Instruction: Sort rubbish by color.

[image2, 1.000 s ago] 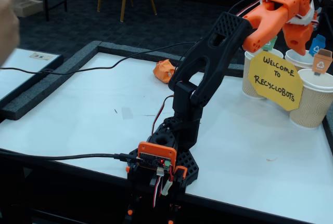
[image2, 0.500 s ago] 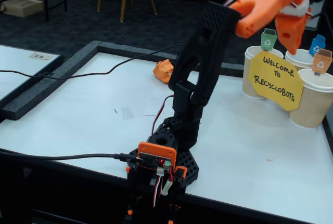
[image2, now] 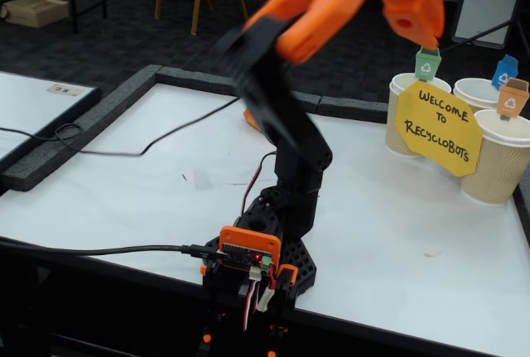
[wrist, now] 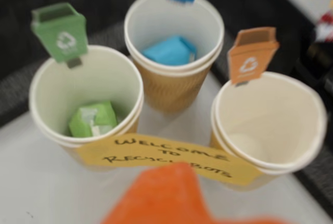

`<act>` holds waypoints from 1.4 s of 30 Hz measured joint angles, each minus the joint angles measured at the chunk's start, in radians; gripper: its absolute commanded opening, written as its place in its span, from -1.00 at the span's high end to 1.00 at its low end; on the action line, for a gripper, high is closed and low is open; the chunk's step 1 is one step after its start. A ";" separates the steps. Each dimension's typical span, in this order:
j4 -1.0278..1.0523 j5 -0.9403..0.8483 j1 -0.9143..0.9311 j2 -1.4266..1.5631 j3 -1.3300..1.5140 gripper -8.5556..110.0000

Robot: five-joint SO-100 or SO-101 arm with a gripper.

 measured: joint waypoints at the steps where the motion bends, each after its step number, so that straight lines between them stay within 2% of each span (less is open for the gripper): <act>1: 0.002 0.000 0.002 0.072 0.037 0.85; 10: 0.021 0.000 0.002 0.515 0.325 0.85; 22: 0.029 0.000 -0.012 0.772 0.538 0.85; 31: 0.037 0.000 -0.126 0.822 0.572 0.85; 42: 0.038 0.000 -0.430 0.822 0.615 0.85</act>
